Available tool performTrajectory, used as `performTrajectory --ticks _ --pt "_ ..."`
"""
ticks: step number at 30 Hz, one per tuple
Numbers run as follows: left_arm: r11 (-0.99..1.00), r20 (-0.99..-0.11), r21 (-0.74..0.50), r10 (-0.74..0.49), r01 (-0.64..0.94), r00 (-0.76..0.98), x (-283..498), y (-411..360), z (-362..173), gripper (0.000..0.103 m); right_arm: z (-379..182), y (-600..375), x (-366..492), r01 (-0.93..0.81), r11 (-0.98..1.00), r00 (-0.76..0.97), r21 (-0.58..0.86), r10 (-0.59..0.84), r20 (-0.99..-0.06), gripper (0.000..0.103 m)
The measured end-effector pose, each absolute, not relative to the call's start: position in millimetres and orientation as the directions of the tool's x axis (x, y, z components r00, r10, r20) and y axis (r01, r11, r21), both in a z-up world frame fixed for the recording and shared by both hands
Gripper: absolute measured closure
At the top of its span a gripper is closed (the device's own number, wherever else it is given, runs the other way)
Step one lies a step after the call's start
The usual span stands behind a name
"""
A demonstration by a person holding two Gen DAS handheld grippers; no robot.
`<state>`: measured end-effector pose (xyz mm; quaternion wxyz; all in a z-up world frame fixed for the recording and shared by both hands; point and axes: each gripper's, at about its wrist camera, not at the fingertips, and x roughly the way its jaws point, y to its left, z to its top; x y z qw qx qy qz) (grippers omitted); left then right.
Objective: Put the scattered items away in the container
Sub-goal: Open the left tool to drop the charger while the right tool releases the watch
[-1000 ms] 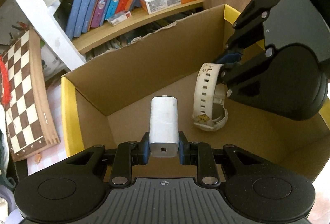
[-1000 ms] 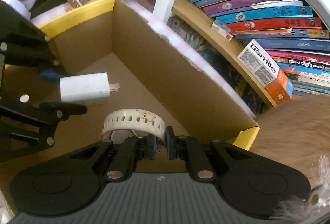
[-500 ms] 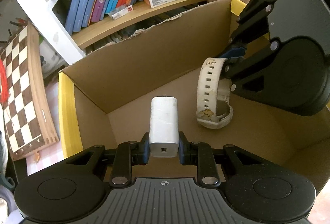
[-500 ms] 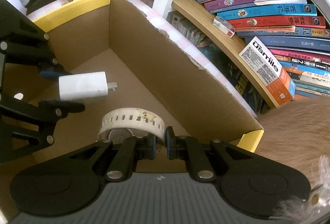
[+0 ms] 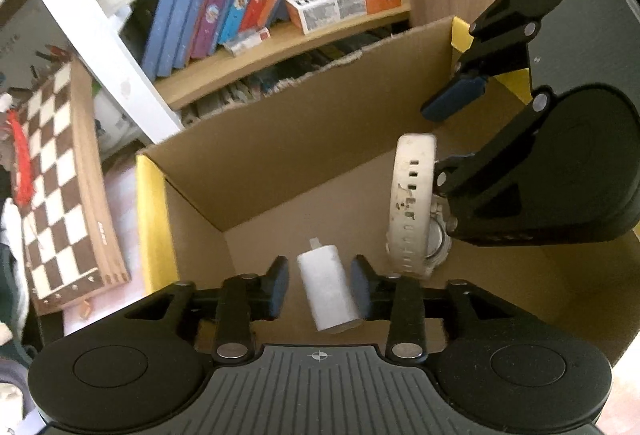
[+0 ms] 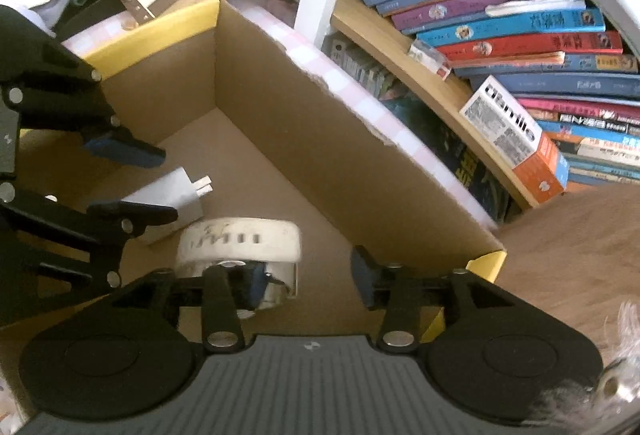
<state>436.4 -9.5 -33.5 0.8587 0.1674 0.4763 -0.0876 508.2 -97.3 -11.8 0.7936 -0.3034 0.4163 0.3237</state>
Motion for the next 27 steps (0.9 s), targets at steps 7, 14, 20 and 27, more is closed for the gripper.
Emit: performTrajectory --ticks 7,14,20,27 --pt "0.933 -0.802 0.228 0.018 0.278 0.597 421.9 -7.4 -12.2 0.045 1.0 -106.3 503.1 -0.747 0.628 0.474 -0.217 0.276 -0.836 0.047" --pt "0.93 -0.778 0.255 0.035 0.264 0.627 414.6 -11.0 -0.4 0.041 10.3 -107.8 492.9 -0.739 0.626 0.508 -0.248 0.278 -0.815 0.033" --pt "0.923 -0.754 0.282 0.043 0.263 0.656 406.2 -16.3 8.6 0.028 12.4 -108.8 486.3 -0.755 0.593 0.506 -0.279 0.257 -0.823 0.021" --pt "0.924 -0.735 0.298 0.062 0.241 0.675 398.3 -14.7 16.3 0.026 26.0 -119.3 484.7 -0.729 0.637 0.529 -0.251 0.291 -0.797 0.02"
